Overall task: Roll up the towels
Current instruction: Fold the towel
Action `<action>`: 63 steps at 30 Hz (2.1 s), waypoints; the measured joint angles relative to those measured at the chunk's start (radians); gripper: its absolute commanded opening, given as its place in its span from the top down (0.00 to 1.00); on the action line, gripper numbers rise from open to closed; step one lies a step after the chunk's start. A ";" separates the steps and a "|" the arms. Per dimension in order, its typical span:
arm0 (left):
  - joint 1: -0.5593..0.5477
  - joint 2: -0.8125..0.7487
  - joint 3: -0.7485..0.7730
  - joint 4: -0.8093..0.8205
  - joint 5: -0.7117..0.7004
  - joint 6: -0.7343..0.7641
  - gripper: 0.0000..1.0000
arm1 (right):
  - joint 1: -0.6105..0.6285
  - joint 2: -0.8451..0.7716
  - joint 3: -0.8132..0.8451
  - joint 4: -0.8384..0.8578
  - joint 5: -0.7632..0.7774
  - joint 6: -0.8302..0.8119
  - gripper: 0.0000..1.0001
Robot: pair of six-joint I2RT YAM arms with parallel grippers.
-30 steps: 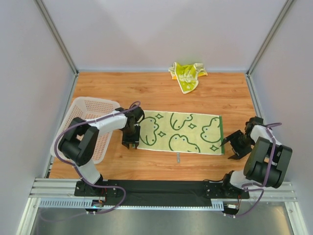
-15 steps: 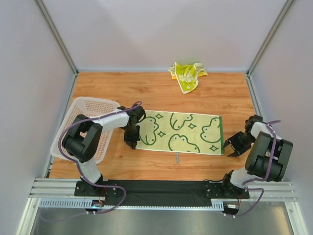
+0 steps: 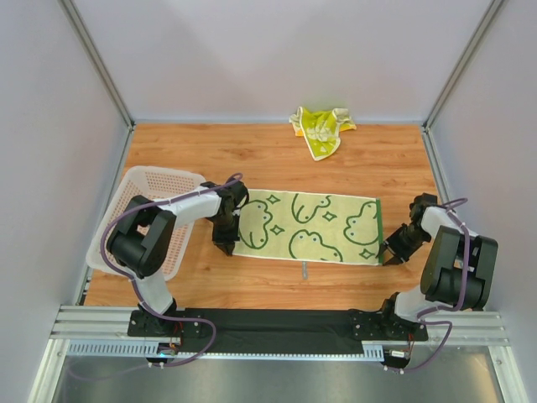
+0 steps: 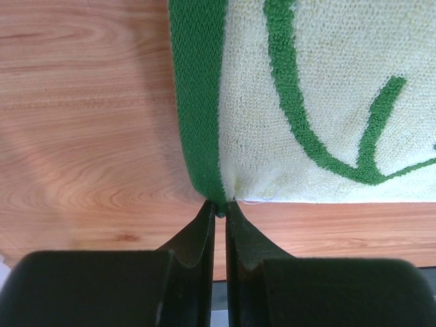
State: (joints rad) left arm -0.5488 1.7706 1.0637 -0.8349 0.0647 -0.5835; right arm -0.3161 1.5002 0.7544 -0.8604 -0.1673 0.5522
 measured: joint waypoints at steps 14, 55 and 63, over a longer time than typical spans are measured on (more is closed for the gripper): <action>0.013 -0.011 -0.012 0.004 0.041 -0.005 1.00 | 0.012 0.010 -0.001 0.008 -0.018 -0.007 1.00; 0.039 0.011 0.412 -0.276 -0.047 0.040 1.00 | 0.050 0.114 0.416 -0.146 -0.035 -0.019 1.00; 0.074 0.113 0.569 -0.322 -0.048 0.059 1.00 | 0.084 0.259 0.598 -0.177 -0.033 -0.046 1.00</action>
State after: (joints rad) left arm -0.4744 1.8835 1.6325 -1.1568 0.0162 -0.5247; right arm -0.2317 1.7592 1.3525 -1.0374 -0.2005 0.5064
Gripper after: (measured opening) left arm 0.083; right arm 0.014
